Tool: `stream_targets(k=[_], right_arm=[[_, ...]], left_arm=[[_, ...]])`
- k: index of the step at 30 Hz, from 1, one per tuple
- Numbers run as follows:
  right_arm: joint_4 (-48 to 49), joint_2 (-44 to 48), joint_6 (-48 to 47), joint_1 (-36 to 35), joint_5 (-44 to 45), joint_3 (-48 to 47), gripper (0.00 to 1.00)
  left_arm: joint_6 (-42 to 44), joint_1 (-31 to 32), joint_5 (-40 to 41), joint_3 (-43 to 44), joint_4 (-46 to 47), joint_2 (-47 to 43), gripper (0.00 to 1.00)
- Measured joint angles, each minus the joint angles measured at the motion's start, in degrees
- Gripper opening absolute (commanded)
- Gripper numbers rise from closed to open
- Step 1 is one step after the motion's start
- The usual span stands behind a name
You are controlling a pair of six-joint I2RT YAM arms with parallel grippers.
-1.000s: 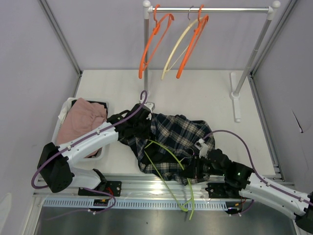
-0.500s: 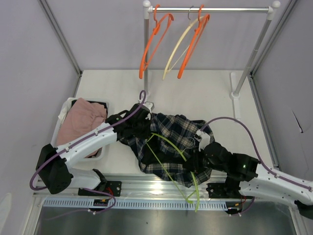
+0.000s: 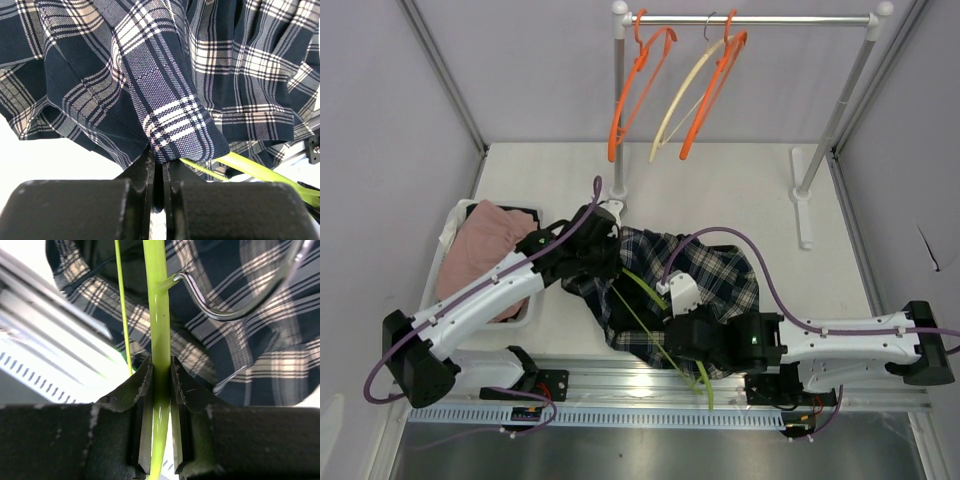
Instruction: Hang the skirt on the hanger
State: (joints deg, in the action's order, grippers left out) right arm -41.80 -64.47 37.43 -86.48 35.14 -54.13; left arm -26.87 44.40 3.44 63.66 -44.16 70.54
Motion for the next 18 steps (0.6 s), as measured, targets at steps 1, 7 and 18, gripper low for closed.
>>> stream_targets(k=[1, 7, 18], right_arm=[[0.1, -0.2, -1.0, -0.8, 1.6, -0.1, 0.0], [4.0, 0.3, -8.4, -3.0, 6.9, 0.0, 0.0], [14.4, 2.5, -16.3, -4.2, 11.1, 6.6, 0.0]], left_arm=[[0.0, 0.0, 0.1, 0.3, -0.5, -0.5, 0.0], [-0.2, 1.3, 2.1, 2.8, -3.0, -2.0, 0.03], [-0.2, 3.6, 2.9, 3.3, -2.8, -1.5, 0.52]])
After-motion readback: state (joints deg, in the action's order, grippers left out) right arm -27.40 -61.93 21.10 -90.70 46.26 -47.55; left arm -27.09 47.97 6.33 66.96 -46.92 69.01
